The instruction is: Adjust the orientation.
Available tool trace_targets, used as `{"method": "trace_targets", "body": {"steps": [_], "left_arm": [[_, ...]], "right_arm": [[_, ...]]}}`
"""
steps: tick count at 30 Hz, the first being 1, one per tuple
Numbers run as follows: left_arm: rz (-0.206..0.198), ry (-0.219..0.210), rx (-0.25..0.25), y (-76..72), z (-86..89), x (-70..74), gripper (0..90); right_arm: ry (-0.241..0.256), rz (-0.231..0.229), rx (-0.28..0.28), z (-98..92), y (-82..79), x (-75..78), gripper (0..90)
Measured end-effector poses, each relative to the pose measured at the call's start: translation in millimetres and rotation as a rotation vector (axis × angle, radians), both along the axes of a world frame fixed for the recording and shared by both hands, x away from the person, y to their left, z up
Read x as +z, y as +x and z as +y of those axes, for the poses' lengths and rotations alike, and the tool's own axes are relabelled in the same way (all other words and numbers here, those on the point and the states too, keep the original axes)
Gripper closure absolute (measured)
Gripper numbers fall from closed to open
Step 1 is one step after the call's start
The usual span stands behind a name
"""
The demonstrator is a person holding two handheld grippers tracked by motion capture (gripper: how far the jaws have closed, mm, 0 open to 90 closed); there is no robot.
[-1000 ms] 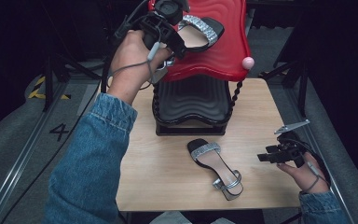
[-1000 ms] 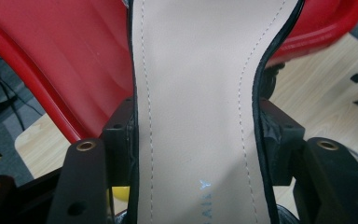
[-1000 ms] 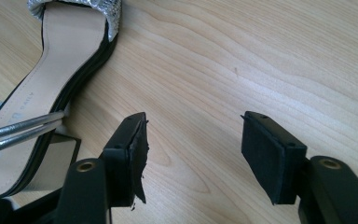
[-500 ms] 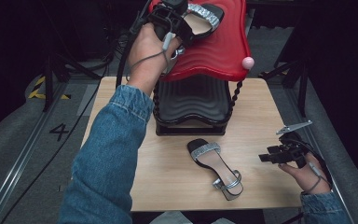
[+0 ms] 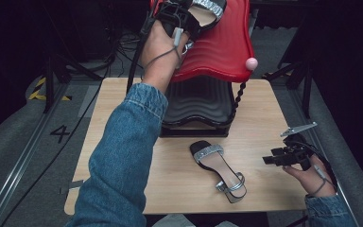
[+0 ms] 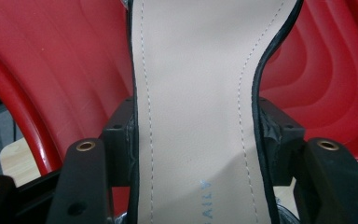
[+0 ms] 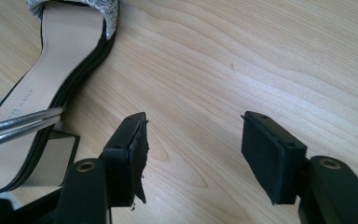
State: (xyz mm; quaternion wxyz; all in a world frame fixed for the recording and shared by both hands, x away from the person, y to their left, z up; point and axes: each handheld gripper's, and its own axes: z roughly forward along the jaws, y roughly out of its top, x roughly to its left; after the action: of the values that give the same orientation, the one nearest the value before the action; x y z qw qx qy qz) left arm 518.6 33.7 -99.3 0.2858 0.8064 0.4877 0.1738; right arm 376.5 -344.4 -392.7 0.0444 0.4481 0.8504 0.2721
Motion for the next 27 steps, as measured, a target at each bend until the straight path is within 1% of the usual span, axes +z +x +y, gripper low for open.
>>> {"method": "trace_targets", "body": {"steps": [1, 2, 3, 6, 7, 8, 11, 14, 16, 18, 20, 23, 25, 27], "left_arm": [[0.000, 0.002, 0.003, 1.4, -0.5, -1.1, 42.7], [-0.002, -0.003, 0.021, 4.0, -0.7, -2.9, 42.7], [-0.001, -0.006, 0.028, 5.6, -0.5, -3.8, 42.7], [0.000, -0.004, 0.038, 8.8, 0.1, -5.9, 42.7], [-0.006, 0.002, 0.060, 10.9, -0.3, -8.2, 42.7], [-0.006, 0.002, 0.060, 10.9, -0.3, -8.2, 42.6], [-0.009, 0.006, 0.084, 14.6, 1.4, -12.0, 42.6], [-0.013, -0.001, 0.110, 16.3, 1.7, -14.3, 42.6], [-0.014, 0.009, 0.124, 17.0, -1.5, -13.8, 42.6], [-0.008, 0.030, 0.131, 17.4, -4.2, -14.0, 42.5], [0.004, 0.058, 0.139, 17.8, -7.0, -16.6, 42.4], [0.006, 0.096, 0.141, 16.5, -10.8, -17.4, 42.2], [0.028, 0.129, 0.134, 16.1, -14.2, -17.4, 41.9], [0.040, 0.139, 0.127, 15.4, -15.4, -17.5, 41.7]], "right_arm": [[0.000, 0.000, -0.002, -0.6, -0.1, -0.5, 41.3], [0.000, 0.000, -0.002, -0.7, -0.2, -0.5, 41.3], [-0.002, 0.000, -0.002, -0.8, -0.3, -0.5, 41.3], [-0.002, -0.002, -0.002, -0.9, -0.8, -0.3, 41.3], [-0.002, -0.001, -0.001, -1.4, -1.0, -0.4, 41.3], [-0.002, -0.001, -0.001, -1.4, -1.0, -0.4, 41.3], [0.000, 0.001, -0.004, -2.7, -0.5, -1.5, 41.3], [-0.001, 0.002, -0.003, -2.0, -0.4, -2.0, 41.3], [-0.003, 0.008, 0.001, -0.6, -0.1, -2.6, 41.3], [-0.005, 0.009, 0.006, 1.0, -0.1, -3.5, 41.2], [-0.008, 0.006, 0.011, 1.9, -0.7, -3.2, 41.2], [-0.004, 0.004, 0.011, 0.3, -0.9, -1.8, 41.2], [-0.002, 0.004, 0.008, 0.0, -0.9, -1.8, 41.2], [-0.002, 0.004, 0.009, 0.1, -1.2, -1.4, 41.2]]}}
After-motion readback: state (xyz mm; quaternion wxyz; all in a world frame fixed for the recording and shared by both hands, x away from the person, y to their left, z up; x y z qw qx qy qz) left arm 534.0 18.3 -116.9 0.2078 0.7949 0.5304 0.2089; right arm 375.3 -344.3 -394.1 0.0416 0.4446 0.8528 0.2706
